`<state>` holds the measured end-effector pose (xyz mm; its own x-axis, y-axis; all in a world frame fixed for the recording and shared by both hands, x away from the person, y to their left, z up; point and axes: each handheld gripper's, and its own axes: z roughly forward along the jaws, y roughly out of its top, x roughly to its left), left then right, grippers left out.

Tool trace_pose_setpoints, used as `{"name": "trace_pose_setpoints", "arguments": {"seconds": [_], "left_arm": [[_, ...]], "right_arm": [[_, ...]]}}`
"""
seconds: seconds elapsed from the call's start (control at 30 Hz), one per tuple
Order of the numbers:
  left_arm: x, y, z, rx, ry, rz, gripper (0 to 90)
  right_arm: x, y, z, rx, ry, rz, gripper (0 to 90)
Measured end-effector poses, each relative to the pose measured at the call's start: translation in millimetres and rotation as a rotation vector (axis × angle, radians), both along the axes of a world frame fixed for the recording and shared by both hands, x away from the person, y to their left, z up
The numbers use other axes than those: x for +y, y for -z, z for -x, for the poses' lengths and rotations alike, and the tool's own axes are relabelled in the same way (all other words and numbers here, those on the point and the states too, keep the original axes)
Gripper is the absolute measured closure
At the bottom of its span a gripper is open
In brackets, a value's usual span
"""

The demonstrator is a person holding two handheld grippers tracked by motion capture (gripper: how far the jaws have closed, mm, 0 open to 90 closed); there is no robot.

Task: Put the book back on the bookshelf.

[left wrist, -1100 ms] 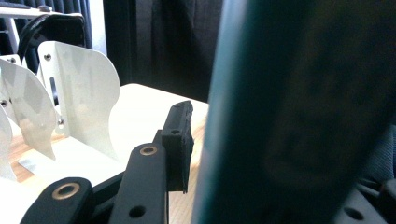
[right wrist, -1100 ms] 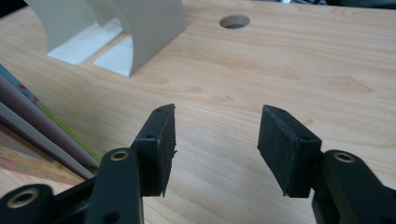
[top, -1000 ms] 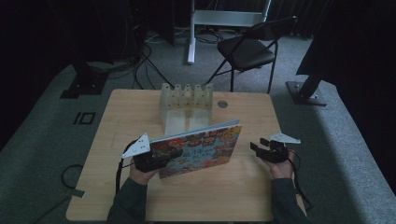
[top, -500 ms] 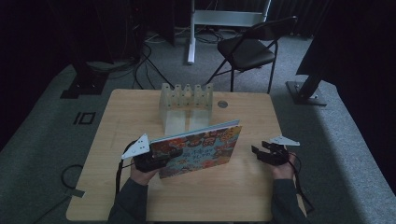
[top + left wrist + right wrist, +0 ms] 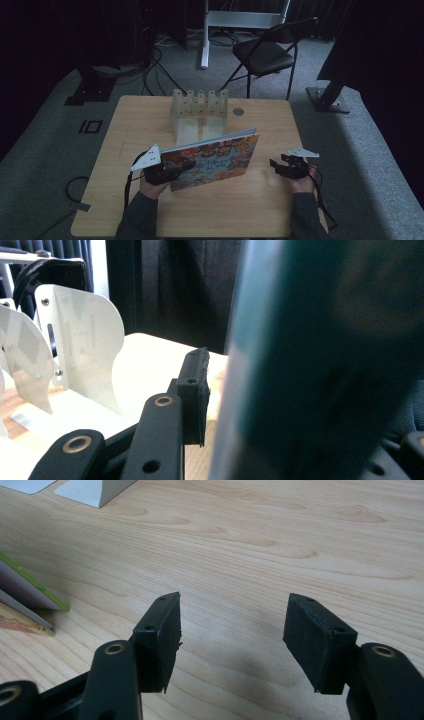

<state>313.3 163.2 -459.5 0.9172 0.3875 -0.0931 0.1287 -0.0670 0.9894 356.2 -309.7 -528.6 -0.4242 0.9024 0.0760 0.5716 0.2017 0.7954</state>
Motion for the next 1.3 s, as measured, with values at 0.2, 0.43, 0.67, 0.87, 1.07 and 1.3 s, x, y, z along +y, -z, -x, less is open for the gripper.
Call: {"name": "trace_pose_setpoints", "arguments": {"seconds": [0.2, 0.43, 0.67, 0.87, 1.07, 1.3], "left_arm": [[-0.3, 3.6, 1.1, -0.005, 0.008, 0.003, 68.8], [-1.0, 4.0, 2.9, -0.027, 0.027, -0.009, 73.9], [-5.5, 2.4, 10.2, -0.071, 0.008, -0.050, 80.4], [-6.4, 2.5, 12.5, -0.081, 0.016, -0.053, 80.4], [-8.2, 8.3, 10.9, -0.049, 0.033, -0.016, 76.4], [-8.1, 14.5, 10.6, -0.023, 0.040, -0.009, 74.9]], "right_arm": [[-2.6, 4.4, 1.8, 0.014, 0.007, 0.013, 39.4], [-3.0, 6.9, 1.5, 0.025, 0.011, 0.016, 39.4], [-1.2, 9.7, 0.2, 0.033, 0.008, 0.032, 39.4], [-1.5, 10.6, -0.3, 0.034, 0.011, 0.031, 39.4], [-3.4, 13.0, -0.5, 0.040, 0.016, 0.026, 39.4], [-3.7, 14.4, -0.8, 0.046, 0.016, 0.027, 39.4]]}}
